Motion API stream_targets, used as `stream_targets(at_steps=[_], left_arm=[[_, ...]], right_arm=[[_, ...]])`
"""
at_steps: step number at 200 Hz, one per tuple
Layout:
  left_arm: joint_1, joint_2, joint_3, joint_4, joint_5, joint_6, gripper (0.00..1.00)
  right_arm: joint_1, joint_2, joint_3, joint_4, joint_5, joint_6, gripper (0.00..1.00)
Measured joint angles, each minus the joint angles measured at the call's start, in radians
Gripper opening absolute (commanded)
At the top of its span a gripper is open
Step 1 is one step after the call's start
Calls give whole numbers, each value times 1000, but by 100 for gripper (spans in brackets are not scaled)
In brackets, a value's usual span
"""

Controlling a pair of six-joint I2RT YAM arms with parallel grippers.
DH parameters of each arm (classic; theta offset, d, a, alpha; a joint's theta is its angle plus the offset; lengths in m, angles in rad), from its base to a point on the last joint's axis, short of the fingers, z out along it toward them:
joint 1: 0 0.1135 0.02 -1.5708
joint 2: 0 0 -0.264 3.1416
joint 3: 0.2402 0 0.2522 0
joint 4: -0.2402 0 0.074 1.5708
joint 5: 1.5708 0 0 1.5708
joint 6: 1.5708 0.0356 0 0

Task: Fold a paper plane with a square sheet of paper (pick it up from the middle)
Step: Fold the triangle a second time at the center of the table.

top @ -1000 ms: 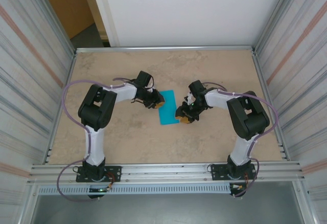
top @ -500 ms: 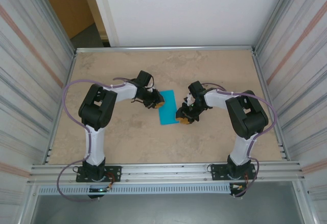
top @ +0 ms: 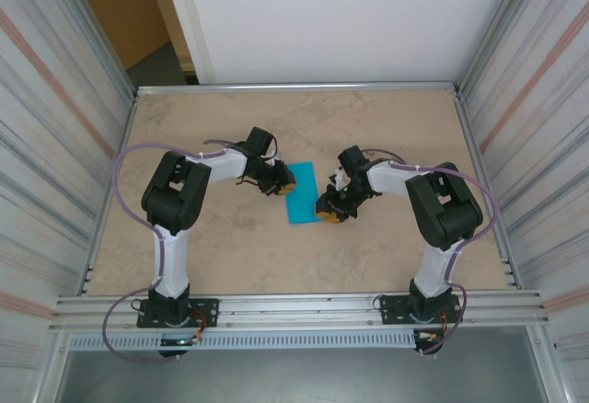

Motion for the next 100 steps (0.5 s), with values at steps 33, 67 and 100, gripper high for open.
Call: stream_targets(at_steps=[33,67,100], left_arm=[[0,1,0,0,0,0,17],[1,1,0,0,1,0,17],[1,9,10,-3,9,0,17]], right_arm=[[-3,0,-5,27,-19,1,30],[-5,0,-9,26,-9,0,32],[-5,-18,-24,8,14,0,34]])
